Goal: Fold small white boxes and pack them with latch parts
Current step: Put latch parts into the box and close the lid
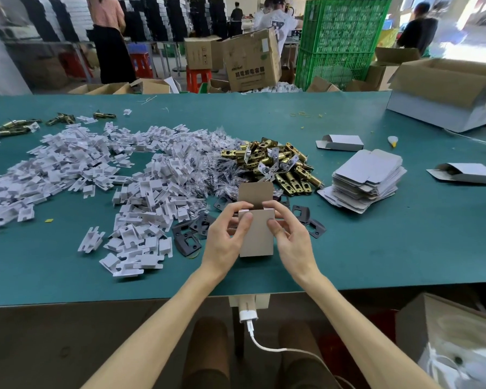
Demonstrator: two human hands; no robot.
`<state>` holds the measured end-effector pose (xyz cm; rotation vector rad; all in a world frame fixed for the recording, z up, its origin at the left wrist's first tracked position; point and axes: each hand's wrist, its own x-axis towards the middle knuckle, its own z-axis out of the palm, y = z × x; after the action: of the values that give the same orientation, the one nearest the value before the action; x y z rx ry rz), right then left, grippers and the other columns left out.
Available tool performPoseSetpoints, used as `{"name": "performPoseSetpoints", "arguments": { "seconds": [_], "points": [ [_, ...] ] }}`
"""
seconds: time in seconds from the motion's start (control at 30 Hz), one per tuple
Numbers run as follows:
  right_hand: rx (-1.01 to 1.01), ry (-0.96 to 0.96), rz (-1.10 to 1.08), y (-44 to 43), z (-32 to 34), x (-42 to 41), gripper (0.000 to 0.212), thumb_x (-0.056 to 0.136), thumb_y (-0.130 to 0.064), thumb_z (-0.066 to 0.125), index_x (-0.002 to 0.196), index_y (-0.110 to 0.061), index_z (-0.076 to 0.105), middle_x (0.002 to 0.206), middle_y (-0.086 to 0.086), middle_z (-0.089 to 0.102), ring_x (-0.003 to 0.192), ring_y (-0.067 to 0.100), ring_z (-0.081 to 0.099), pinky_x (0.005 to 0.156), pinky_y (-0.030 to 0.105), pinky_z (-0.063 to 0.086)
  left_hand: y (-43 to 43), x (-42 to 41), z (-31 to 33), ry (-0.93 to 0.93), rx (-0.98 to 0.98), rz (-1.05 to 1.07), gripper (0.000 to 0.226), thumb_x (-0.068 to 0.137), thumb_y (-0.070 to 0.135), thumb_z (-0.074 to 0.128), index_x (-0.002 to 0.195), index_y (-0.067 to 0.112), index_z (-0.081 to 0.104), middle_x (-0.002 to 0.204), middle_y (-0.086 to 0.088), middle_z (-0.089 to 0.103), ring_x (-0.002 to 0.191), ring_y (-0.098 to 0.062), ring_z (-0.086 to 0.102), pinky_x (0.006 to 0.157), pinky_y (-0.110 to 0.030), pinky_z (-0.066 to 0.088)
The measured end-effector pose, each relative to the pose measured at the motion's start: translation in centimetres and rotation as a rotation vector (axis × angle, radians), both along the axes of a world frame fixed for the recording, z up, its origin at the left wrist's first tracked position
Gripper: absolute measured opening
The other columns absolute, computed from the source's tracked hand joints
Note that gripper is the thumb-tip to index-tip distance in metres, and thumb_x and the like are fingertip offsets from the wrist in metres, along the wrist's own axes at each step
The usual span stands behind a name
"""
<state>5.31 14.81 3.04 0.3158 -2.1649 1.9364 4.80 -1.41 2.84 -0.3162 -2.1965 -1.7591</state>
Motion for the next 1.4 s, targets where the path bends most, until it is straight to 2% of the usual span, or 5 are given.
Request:
{"name": "performPoseSetpoints", "arguments": {
  "seconds": [0.4, 0.53, 0.83, 1.03, 1.4],
  "points": [
    [-0.059, -0.029, -0.021, -1.2, -0.9, 0.5, 0.031, 0.109, -0.026, 0.046, 0.136, -0.04, 0.052, 0.107, -0.005, 0.067, 0.094, 0.016, 0.068, 0.073, 0.038, 0.062, 1.3, -0.9, 2.8, -0.204, 0.443, -0.023, 0.026, 0.103, 0.013, 0.061, 0.102, 0.035, 0.074, 0.111, 0.005, 0.075, 0.098, -0.014, 0.065, 0.079, -0.028, 0.052],
    [-0.078, -0.021, -0.018, -1.3, -1.1, 0.5, 0.031, 0.109, -0.028, 0.045, 0.137, -0.04, 0.051, 0.109, -0.003, 0.065, 0.094, 0.015, 0.068, 0.073, 0.04, 0.063, 1.4, -0.9, 3.1, -0.193, 0.51, -0.064, 0.04, 0.104, 0.014, 0.061, 0.129, 0.045, 0.062, 0.112, -0.003, 0.075, 0.099, -0.018, 0.069, 0.082, -0.032, 0.058],
    [-0.092, -0.05, -0.053, -1.6, -1.1, -0.2, 0.037, 0.108, -0.023, 0.048, 0.133, -0.05, 0.05, 0.108, -0.007, 0.068, 0.095, 0.009, 0.069, 0.071, 0.027, 0.059, 0.5, -1.0, 3.0, -0.193, 0.329, -0.056, 0.017, 0.105, 0.026, 0.06, 0.113, 0.024, 0.075, 0.113, -0.003, 0.076, 0.1, -0.017, 0.068, 0.081, -0.035, 0.058],
    [-0.137, -0.074, -0.029, -1.3, -1.0, -0.2, 0.034, 0.105, -0.027, 0.054, 0.138, -0.037, 0.052, 0.108, 0.007, 0.069, 0.097, 0.022, 0.071, 0.078, 0.044, 0.063, 0.5, -0.6, 3.5, -0.195, 0.268, -0.077, 0.03, 0.095, 0.052, 0.062, 0.105, 0.028, 0.077, 0.105, -0.005, 0.077, 0.091, -0.016, 0.069, 0.08, -0.038, 0.058],
    [-0.125, -0.077, -0.037, -0.7, -1.3, 0.0, 0.032, 0.104, -0.027, 0.057, 0.133, -0.036, 0.049, 0.114, 0.006, 0.069, 0.104, 0.02, 0.068, 0.086, 0.046, 0.06, -0.3, -1.1, 5.4, -0.208, 0.043, -0.114, 0.015, 0.102, 0.021, 0.067, 0.111, 0.02, 0.077, 0.1, -0.007, 0.075, 0.084, -0.012, 0.063, 0.072, -0.033, 0.054]
  ]
}}
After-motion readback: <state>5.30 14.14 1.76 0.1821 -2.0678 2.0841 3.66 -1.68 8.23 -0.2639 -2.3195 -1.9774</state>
